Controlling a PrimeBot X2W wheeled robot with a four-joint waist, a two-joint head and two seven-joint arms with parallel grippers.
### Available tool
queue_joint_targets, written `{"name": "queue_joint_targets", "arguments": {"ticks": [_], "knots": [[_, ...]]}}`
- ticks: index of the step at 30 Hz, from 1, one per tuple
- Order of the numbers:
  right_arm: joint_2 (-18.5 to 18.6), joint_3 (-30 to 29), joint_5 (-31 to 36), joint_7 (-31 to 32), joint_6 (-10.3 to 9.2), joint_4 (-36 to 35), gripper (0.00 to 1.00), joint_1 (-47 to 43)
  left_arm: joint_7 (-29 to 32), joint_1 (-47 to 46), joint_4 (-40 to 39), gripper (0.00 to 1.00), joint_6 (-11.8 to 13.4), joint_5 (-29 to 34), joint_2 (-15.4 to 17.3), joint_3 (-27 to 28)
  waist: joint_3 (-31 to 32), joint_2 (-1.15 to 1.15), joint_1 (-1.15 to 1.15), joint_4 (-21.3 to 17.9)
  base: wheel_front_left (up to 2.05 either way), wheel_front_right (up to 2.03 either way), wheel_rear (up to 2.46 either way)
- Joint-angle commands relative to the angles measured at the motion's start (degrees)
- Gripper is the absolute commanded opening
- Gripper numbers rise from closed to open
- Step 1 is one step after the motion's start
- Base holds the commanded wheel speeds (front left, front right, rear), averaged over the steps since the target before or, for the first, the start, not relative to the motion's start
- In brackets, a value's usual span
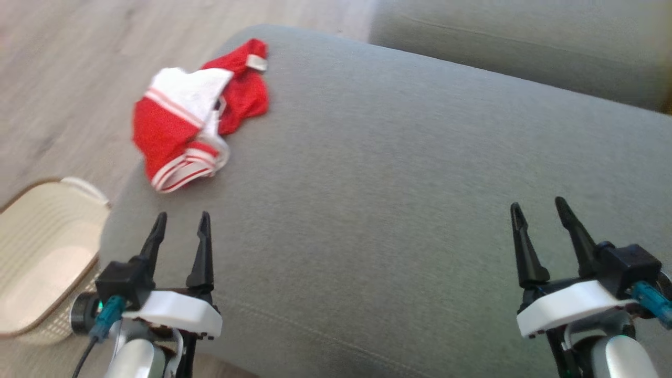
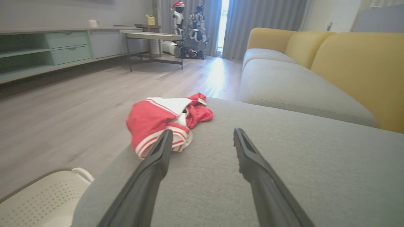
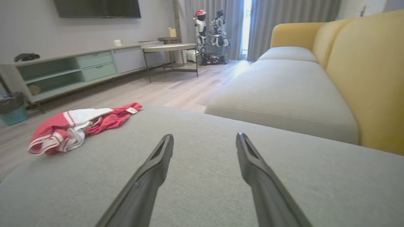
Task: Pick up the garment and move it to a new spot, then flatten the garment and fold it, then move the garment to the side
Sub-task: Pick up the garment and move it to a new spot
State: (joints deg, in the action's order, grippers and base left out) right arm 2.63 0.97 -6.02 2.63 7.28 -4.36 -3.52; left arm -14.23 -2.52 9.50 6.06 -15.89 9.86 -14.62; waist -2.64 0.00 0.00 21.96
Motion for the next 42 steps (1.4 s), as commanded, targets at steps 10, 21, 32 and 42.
{"name": "queue_joint_targets", "arguments": {"ticks": [10,21,32,42], "knots": [[0.2,2.7,0.0,0.1,0.21,-1.9,1.0,1.6,-0.7,-1.7,-2.1,1.0,0.3,-0.5,0.7,3.2,0.7,0.0,0.0,6.3,0.0,0.0,0.0],[0.2,2.8,-0.2,0.0,0.21,-1.1,1.0,1.6,-0.8,-2.1,-2.2,1.0,0.3,-0.7,0.4,3.7,0.5,0.0,0.0,6.3,0.0,0.0,0.0],[0.3,3.5,1.0,1.4,0.21,-2.9,1.0,3.8,-0.8,-6.7,-3.2,1.0,0.0,-0.9,-0.4,5.9,-3.8,0.0,0.0,4.6,0.0,0.0,0.0],[2.3,5.0,2.1,3.7,0.21,-5.8,1.0,8.9,-0.8,-23.9,6.6,1.0,-3.6,-2.6,1.9,11.9,-13.0,0.0,0.0,-1.5,0.0,0.0,0.0]]}}
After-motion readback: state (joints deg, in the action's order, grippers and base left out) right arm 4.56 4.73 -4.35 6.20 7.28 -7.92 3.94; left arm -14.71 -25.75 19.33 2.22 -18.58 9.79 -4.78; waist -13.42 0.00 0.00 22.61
